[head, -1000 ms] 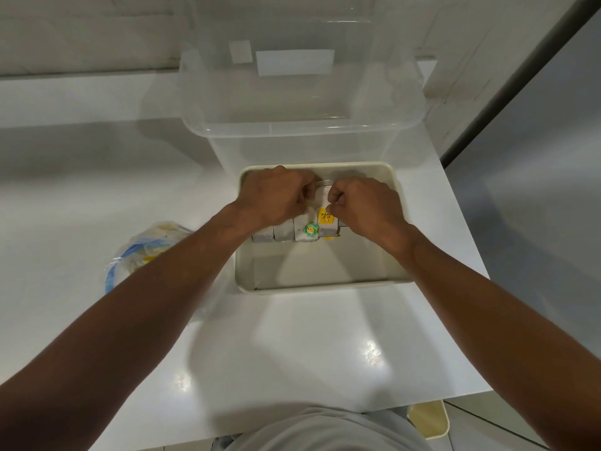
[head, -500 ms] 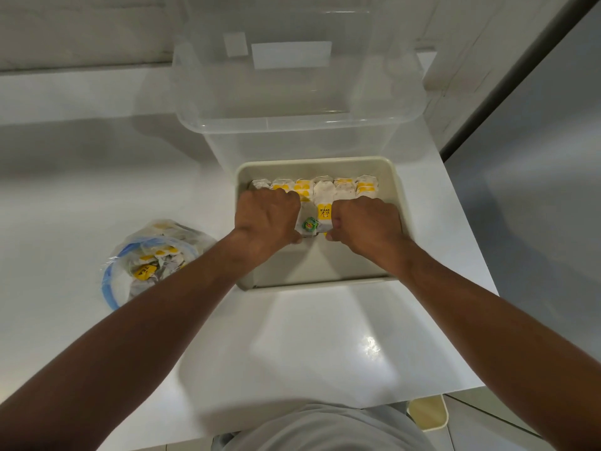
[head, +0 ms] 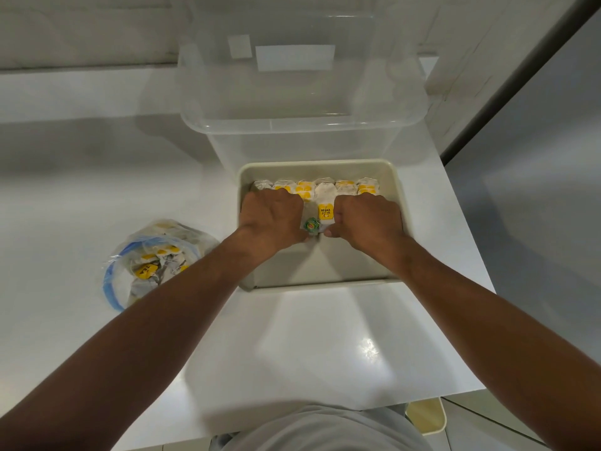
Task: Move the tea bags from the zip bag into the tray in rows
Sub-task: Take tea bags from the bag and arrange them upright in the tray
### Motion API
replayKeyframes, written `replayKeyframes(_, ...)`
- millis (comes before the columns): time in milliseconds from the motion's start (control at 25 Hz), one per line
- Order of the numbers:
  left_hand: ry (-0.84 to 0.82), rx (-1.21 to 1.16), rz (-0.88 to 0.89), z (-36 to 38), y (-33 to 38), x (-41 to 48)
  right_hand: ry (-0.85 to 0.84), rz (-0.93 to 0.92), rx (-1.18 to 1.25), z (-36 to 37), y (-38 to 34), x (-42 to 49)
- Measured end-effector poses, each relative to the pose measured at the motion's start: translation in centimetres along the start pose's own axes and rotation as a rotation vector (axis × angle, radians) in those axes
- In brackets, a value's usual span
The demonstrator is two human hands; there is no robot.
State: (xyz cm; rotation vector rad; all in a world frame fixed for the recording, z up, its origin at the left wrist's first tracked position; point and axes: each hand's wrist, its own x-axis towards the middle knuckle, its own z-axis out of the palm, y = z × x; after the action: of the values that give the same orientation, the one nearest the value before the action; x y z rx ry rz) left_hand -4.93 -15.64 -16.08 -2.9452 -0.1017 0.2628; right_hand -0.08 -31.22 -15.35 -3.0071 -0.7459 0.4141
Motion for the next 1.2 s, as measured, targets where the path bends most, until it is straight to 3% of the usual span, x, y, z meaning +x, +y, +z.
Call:
replayKeyframes(440, 0.027, -0.132, -0.036, -1.4, -0.6, -1.6, 0.005, 0.002, 0.109, -1.0, -0.4, -0.8)
replayKeyframes(680, 0.0, -0.466, -0.118, -2.1, -3.1, -4.7, 0.011, -0.092, 0.516, -0.7, -1.6, -3.4)
replayKeyframes(840, 0.037, -0.738, -0.051, -2.2, -5.7, -7.9, 0.044, -0.144, 0.638, -1.9, -4.0, -5.4)
replayKeyframes(1000, 0.159, -0.93, 0.005, -0.7, -9.1, -11.8, 0.055, -0.202, 0.642, -3.0, -7.4, -6.7)
replayKeyframes(1200, 0.142, -0.949, -0.145, 2.0, -14.7, -15.7, 0.04, -0.311, 0.556, -2.7, -12.8, -7.7)
